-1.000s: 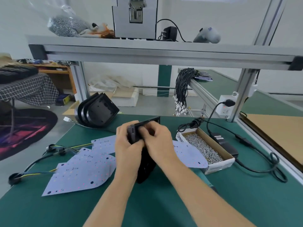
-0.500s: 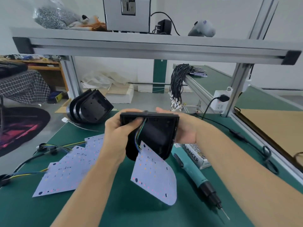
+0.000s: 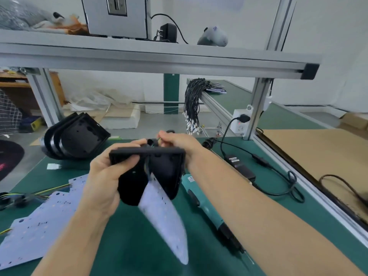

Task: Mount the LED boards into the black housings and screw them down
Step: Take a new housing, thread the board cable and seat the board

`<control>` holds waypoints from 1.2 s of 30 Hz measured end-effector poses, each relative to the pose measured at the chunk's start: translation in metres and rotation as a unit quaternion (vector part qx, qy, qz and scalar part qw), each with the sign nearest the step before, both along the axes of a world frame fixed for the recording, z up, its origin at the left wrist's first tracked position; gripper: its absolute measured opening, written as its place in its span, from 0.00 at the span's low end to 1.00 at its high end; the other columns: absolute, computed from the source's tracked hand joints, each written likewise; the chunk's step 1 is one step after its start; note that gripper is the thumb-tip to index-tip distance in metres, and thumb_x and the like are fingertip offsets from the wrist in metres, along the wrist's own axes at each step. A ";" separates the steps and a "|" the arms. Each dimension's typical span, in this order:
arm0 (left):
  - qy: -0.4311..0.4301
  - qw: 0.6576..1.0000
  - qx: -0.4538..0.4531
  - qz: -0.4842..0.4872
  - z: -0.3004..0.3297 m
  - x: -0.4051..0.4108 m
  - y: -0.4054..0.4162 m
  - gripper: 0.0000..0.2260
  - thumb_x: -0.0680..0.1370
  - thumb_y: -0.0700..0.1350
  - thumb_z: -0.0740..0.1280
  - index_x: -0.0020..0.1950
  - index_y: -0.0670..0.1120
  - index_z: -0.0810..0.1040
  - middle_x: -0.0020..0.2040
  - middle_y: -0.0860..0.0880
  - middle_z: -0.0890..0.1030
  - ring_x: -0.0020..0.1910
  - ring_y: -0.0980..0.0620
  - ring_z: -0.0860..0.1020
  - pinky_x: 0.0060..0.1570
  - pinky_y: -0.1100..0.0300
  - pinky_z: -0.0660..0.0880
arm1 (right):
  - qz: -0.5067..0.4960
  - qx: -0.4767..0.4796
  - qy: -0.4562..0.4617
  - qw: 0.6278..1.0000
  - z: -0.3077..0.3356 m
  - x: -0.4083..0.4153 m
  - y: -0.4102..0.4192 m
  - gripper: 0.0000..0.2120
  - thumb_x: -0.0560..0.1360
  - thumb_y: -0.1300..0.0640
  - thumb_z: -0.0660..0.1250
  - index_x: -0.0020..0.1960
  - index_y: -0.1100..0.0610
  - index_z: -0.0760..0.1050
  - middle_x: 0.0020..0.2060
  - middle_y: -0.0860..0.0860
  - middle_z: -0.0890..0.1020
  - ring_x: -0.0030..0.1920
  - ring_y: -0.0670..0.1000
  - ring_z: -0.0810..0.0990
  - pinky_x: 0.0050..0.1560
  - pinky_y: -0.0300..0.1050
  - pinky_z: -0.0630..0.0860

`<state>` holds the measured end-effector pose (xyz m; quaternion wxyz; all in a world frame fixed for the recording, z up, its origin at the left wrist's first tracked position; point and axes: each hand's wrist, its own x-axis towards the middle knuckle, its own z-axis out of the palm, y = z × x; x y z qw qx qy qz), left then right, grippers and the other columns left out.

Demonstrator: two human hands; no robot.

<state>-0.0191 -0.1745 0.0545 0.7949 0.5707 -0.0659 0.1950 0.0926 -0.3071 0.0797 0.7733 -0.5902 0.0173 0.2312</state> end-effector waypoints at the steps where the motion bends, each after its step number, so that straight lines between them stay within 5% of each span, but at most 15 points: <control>1: 0.012 1.000 0.012 0.001 -0.001 -0.003 -0.001 0.09 0.69 0.36 0.67 0.47 0.41 0.83 0.48 0.46 0.85 0.47 0.52 0.83 0.46 0.63 0.79 | -0.037 -0.008 -0.015 0.999 -0.004 0.008 -0.004 0.09 0.79 0.59 0.64 0.41 0.61 0.75 0.20 0.48 0.75 0.21 0.43 0.73 0.25 0.34 0.72; 4: 0.116 0.992 -0.027 0.043 -0.010 -0.002 -0.003 0.07 0.73 0.35 0.68 0.43 0.45 0.85 0.40 0.47 0.86 0.37 0.51 0.83 0.34 0.61 0.79 | -0.084 0.003 0.004 0.996 -0.018 0.022 -0.018 0.07 0.77 0.60 0.66 0.41 0.61 0.77 0.28 0.50 0.78 0.31 0.46 0.74 0.42 0.38 0.76; 8: 0.183 0.978 -0.066 0.075 -0.021 0.007 -0.009 0.07 0.75 0.34 0.67 0.44 0.44 0.82 0.39 0.48 0.85 0.37 0.50 0.81 0.41 0.57 0.77 | -0.097 -0.043 0.008 0.994 -0.030 0.017 -0.029 0.09 0.79 0.55 0.65 0.46 0.61 0.76 0.25 0.49 0.77 0.27 0.45 0.73 0.30 0.38 0.74; 11: 0.211 0.965 -0.065 0.140 -0.028 0.012 -0.009 0.07 0.75 0.36 0.68 0.41 0.47 0.81 0.35 0.51 0.84 0.35 0.51 0.79 0.37 0.58 0.74 | -0.129 -0.151 -0.046 0.979 -0.028 -0.004 -0.040 0.14 0.80 0.49 0.62 0.55 0.60 0.73 0.35 0.52 0.78 0.32 0.47 0.73 0.32 0.40 0.74; 14: 0.234 0.955 -0.058 0.175 -0.031 0.014 -0.006 0.06 0.76 0.39 0.68 0.42 0.48 0.80 0.36 0.52 0.83 0.37 0.50 0.77 0.37 0.57 0.72 | -0.101 -0.241 -0.184 0.948 -0.025 -0.047 -0.058 0.18 0.77 0.42 0.61 0.47 0.57 0.76 0.37 0.52 0.79 0.34 0.45 0.75 0.37 0.41 0.74; 18: 0.245 0.953 -0.064 0.166 -0.031 0.016 -0.011 0.07 0.78 0.39 0.66 0.41 0.49 0.78 0.36 0.50 0.79 0.37 0.49 0.73 0.35 0.57 0.68 | 0.044 -0.421 -0.279 0.862 -0.041 -0.119 -0.068 0.25 0.58 0.29 0.67 0.42 0.48 0.76 0.36 0.42 0.81 0.35 0.40 0.77 0.39 0.37 0.73; 20: 0.246 0.956 -0.056 0.153 -0.030 0.016 -0.014 0.07 0.79 0.39 0.65 0.42 0.48 0.77 0.39 0.48 0.78 0.39 0.48 0.72 0.37 0.56 0.68 | 0.042 -0.462 -0.282 0.840 -0.052 -0.136 -0.064 0.21 0.57 0.34 0.71 0.41 0.47 0.73 0.34 0.42 0.80 0.34 0.41 0.77 0.37 0.41 0.74; 23: 0.223 0.959 0.005 0.174 -0.031 0.016 -0.018 0.09 0.78 0.36 0.63 0.42 0.49 0.75 0.40 0.49 0.79 0.40 0.49 0.72 0.40 0.57 0.68 | -0.010 -0.407 -0.289 0.866 -0.055 -0.143 -0.062 0.12 0.65 0.51 0.75 0.39 0.50 0.72 0.32 0.45 0.80 0.33 0.46 0.77 0.39 0.47 0.76; 25: 0.204 0.955 0.038 0.211 -0.030 0.016 -0.018 0.11 0.78 0.35 0.62 0.42 0.50 0.74 0.39 0.51 0.79 0.40 0.49 0.74 0.42 0.56 0.71 | -0.058 -0.329 -0.358 0.872 -0.044 -0.148 -0.062 0.09 0.69 0.57 0.73 0.39 0.50 0.73 0.27 0.43 0.75 0.29 0.44 0.70 0.33 0.38 0.70; 27: 0.193 0.953 0.057 0.225 -0.028 0.015 -0.020 0.12 0.78 0.34 0.62 0.42 0.51 0.74 0.40 0.51 0.80 0.41 0.48 0.75 0.44 0.54 0.73 | -0.111 -0.320 -0.496 0.800 -0.029 -0.153 -0.059 0.08 0.71 0.60 0.70 0.39 0.48 0.75 0.27 0.41 0.70 0.29 0.43 0.67 0.32 0.31 0.65; 30: 0.192 0.955 0.091 0.207 -0.026 0.013 -0.025 0.10 0.78 0.36 0.61 0.44 0.51 0.74 0.42 0.49 0.81 0.42 0.46 0.76 0.44 0.51 0.73 | -0.167 -0.445 -0.665 0.576 -0.022 -0.160 -0.048 0.07 0.69 0.67 0.67 0.42 0.57 0.79 0.31 0.48 0.72 0.28 0.50 0.69 0.27 0.43 0.70; 31: 0.197 0.959 0.075 0.190 -0.025 0.011 -0.027 0.09 0.78 0.37 0.61 0.45 0.51 0.75 0.43 0.49 0.82 0.42 0.46 0.77 0.45 0.51 0.74 | -0.185 -0.480 -0.675 0.530 -0.025 -0.158 -0.044 0.08 0.67 0.70 0.67 0.42 0.59 0.80 0.31 0.51 0.73 0.28 0.53 0.69 0.24 0.45 0.70; 36: 0.197 0.976 -0.064 0.066 -0.023 -0.001 -0.034 0.02 0.78 0.47 0.66 0.46 0.51 0.77 0.40 0.55 0.83 0.38 0.56 0.79 0.37 0.61 0.74 | -0.188 -0.547 -0.631 0.517 -0.042 -0.140 -0.028 0.16 0.53 0.73 0.74 0.37 0.59 0.79 0.31 0.52 0.75 0.27 0.54 0.73 0.19 0.43 0.68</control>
